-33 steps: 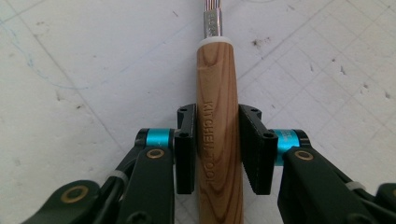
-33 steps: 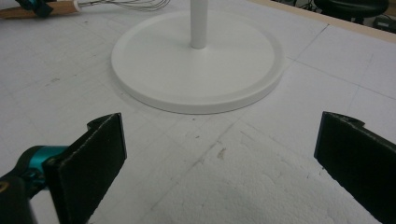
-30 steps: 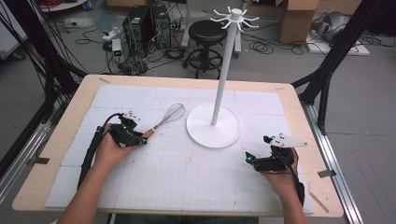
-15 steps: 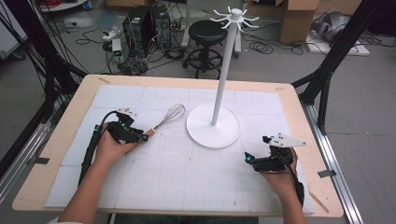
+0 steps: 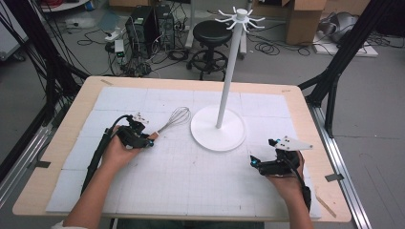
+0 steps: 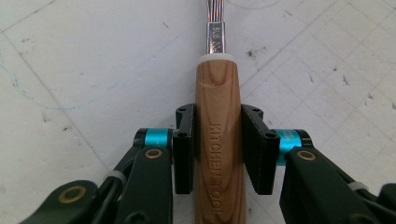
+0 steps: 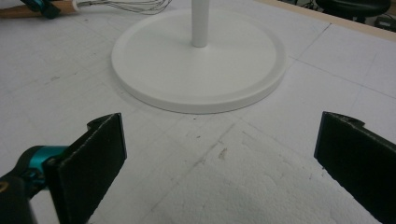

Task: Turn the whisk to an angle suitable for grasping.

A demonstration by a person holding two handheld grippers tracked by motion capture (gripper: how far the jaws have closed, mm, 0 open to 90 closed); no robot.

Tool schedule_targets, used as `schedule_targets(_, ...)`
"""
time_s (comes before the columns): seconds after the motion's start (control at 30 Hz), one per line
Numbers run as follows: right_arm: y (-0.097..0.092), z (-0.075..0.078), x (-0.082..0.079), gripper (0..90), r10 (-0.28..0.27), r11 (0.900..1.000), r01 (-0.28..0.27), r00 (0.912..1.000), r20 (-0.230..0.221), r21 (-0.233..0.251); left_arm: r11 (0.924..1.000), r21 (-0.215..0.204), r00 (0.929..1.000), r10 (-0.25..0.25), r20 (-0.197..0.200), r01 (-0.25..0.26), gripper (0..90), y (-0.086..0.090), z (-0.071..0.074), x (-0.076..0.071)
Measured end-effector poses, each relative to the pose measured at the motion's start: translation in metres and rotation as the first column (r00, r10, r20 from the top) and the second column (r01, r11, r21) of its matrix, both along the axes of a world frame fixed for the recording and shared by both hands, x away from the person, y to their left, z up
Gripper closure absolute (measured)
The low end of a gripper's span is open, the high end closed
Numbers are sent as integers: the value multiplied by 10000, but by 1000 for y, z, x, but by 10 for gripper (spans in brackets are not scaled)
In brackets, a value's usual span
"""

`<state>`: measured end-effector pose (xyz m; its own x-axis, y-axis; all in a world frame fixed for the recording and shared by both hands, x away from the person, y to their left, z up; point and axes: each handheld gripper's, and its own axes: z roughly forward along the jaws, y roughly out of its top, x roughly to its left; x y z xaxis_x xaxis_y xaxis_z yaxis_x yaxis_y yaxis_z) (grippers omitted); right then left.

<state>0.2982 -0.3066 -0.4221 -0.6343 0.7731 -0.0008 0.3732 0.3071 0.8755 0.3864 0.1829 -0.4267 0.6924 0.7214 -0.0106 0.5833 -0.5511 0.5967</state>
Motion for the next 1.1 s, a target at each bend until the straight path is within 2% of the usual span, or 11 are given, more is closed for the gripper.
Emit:
schedule_targets(0.1, 0, 1, -1, 10, -2, 10000, 2, 10000, -29, 14, 9999, 72, 9999, -111, 96, 110, 682, 0, 0, -1)
schedule_targets(0.33, -1, -1, -2, 10, -18, 10000, 18, 10000, -46, -94, 9994, 57, 9994, -337, 2, 337, 685, 7, 2, -3)
schedule_targets(0.53, -1, -1, -2, 10, -39, 9999, 38, 10000, -36, -106, 9979, -397, 9987, -509, 85, 512, 685, 16, 9, -7)
schedule_targets(0.77, 0, -1, -2, 10, -28, 9999, 28, 10000, -54, -113, 9943, -393, 9946, -974, 368, 988, 686, 23, 13, -17)
schedule_targets(0.87, 0, -1, -2, 10, -26, 9999, 25, 10000, -57, -117, 9919, -399, 9919, -1186, 464, 1205, 686, 26, 15, -21)
schedule_targets(0.93, 0, -1, -2, 10, -13, 9999, 13, 10000, -44, -132, 9871, -583, 9878, -1456, 561, 1488, 685, 28, 17, -25)
schedule_targets(0.97, 0, -1, -2, 10, -19, 9999, 18, 10000, -44, -121, 9871, -583, 9878, -1456, 561, 1488, 686, 28, 17, -25)
schedule_targets(1.0, 0, -1, -2, 10, -25, 9999, 24, 10000, -52, -112, 9811, -820, 9838, -1713, 520, 1752, 686, 27, 19, -27)
schedule_targets(1.03, 0, -1, -2, 10, -30, 9999, 30, 10000, -49, -101, 9811, -820, 9838, -1713, 520, 1752, 686, 27, 19, -27)
schedule_targets(1.07, -1, -1, -2, 10, -30, 9999, 29, 10000, -43, -99, 9753, -865, 9785, -1988, 556, 2031, 686, 23, 20, -30)
schedule_targets(1.1, -1, -1, -2, 10, -30, 9999, 30, 10000, -16, -103, 9753, -865, 9785, -1988, 556, 2031, 686, 23, 20, -30)
